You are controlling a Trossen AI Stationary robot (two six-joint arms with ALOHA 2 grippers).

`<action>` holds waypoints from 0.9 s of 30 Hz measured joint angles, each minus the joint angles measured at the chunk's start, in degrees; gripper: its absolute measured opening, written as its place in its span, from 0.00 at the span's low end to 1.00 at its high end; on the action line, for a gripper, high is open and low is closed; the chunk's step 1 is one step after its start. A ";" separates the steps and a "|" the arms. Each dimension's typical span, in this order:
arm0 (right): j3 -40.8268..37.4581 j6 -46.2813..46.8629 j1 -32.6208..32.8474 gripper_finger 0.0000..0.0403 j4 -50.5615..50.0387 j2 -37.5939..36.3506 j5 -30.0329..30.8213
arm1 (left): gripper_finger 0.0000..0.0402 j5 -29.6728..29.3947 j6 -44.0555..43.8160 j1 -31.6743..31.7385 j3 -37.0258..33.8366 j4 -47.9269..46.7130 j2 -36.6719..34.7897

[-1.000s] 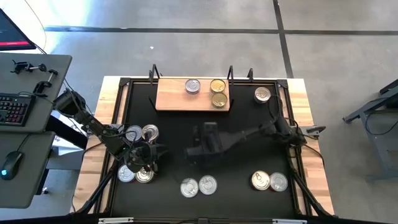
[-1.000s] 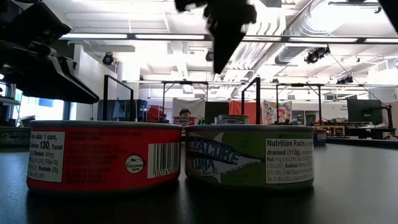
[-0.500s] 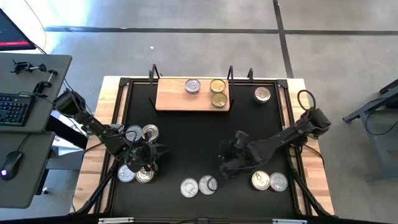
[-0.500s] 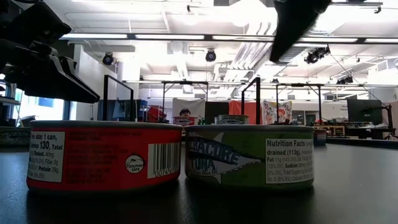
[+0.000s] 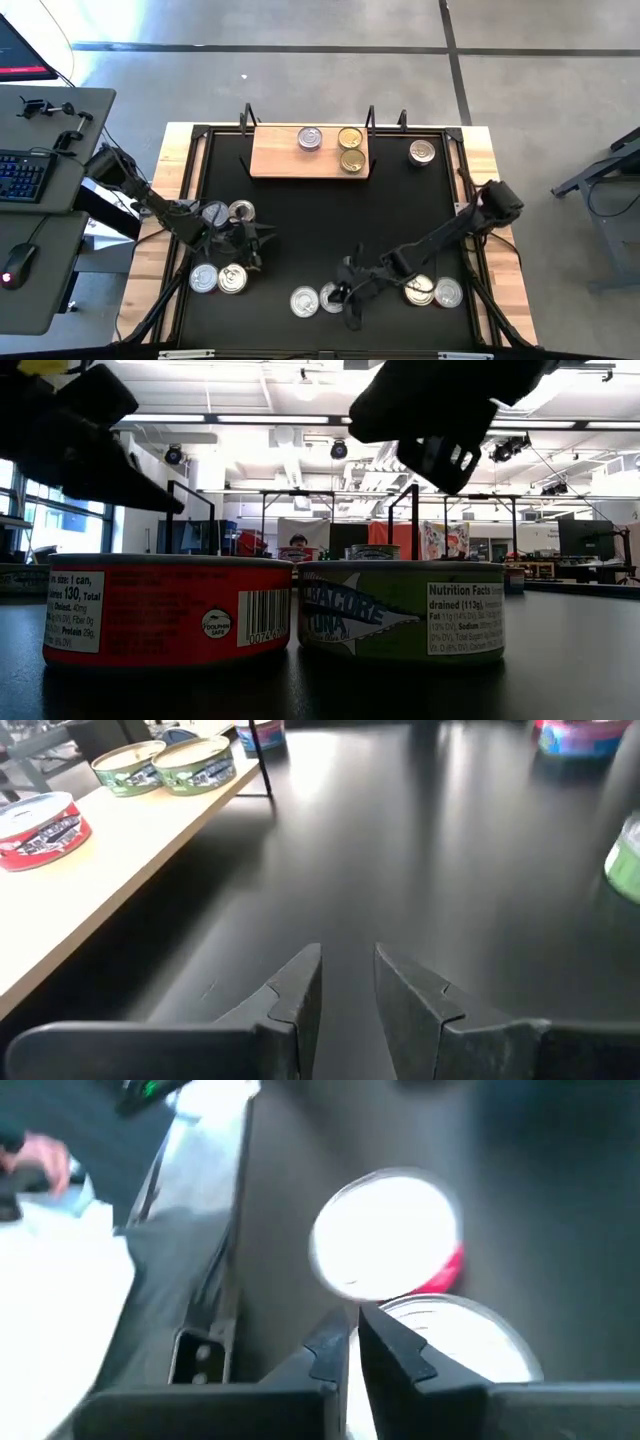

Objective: Stack canned seafood by type on shelf
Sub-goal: Put the red tuna can on the shelf aligned with the other red tuna can

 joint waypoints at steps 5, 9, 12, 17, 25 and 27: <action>3.63 -1.08 2.05 0.05 -2.99 2.93 -1.89 | 0.21 4.34 3.32 1.82 0.00 3.48 0.00; 4.17 -0.84 3.02 0.04 -6.85 3.33 -0.92 | 0.21 6.07 5.77 2.85 0.02 6.09 0.00; 4.18 1.31 3.21 0.04 -10.81 3.34 0.64 | 0.21 7.05 6.54 3.52 0.02 7.04 0.00; 4.18 3.18 2.71 0.04 -17.04 3.34 3.19 | 0.21 7.15 6.58 3.58 0.02 7.12 0.00; 4.25 0.18 0.11 0.04 -25.38 3.34 11.78 | 0.21 7.15 6.59 3.58 0.02 7.12 0.00; 4.23 -1.44 -1.21 0.04 -25.75 3.37 16.53 | 0.21 7.15 6.58 3.58 0.02 7.12 0.00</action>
